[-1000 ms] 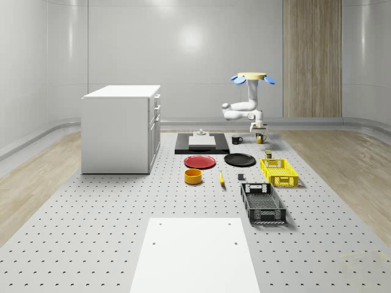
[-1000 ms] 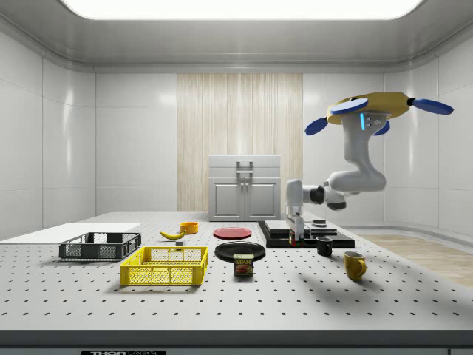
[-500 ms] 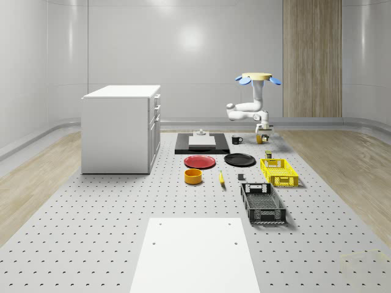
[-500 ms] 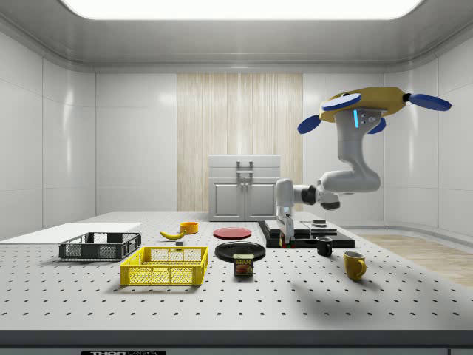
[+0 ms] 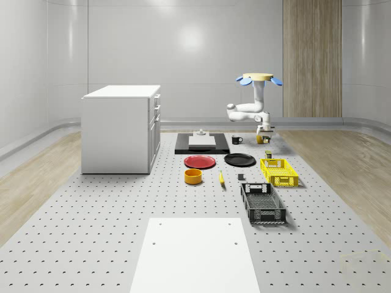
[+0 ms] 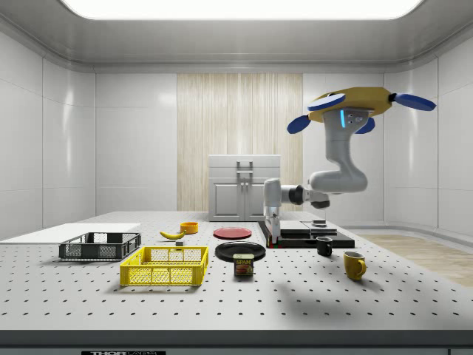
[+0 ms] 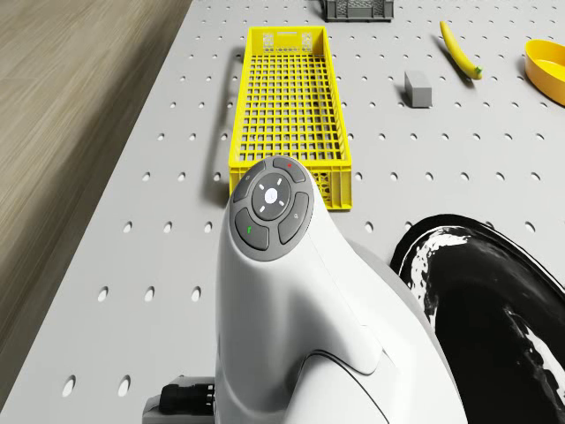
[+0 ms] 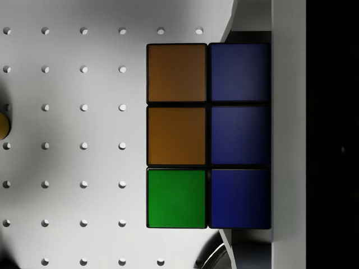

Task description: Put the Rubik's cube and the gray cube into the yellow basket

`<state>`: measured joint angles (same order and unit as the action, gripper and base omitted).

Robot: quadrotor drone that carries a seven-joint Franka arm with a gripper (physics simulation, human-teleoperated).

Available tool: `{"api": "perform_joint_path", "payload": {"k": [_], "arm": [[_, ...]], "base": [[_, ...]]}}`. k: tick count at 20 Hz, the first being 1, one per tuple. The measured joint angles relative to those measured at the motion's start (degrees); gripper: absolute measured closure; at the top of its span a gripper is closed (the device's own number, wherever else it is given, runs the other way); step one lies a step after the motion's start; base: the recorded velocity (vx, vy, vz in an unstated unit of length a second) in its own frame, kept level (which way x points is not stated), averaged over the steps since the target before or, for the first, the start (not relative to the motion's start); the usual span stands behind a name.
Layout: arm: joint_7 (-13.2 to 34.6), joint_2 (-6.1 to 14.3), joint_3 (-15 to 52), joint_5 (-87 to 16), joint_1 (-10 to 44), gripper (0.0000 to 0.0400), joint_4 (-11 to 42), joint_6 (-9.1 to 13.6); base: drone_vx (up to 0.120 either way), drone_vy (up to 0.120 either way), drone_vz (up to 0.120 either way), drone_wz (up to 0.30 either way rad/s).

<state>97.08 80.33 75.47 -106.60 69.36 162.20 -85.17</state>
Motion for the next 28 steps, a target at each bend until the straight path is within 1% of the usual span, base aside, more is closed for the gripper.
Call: {"api": "perform_joint_path", "payload": {"k": [28], "arm": [[0.73, 3.22, 0.48, 1.41, 0.88, 0.0075, -0.17, -2.99]], "base": [[0.12, 0.0, 0.0, 0.0]]}}
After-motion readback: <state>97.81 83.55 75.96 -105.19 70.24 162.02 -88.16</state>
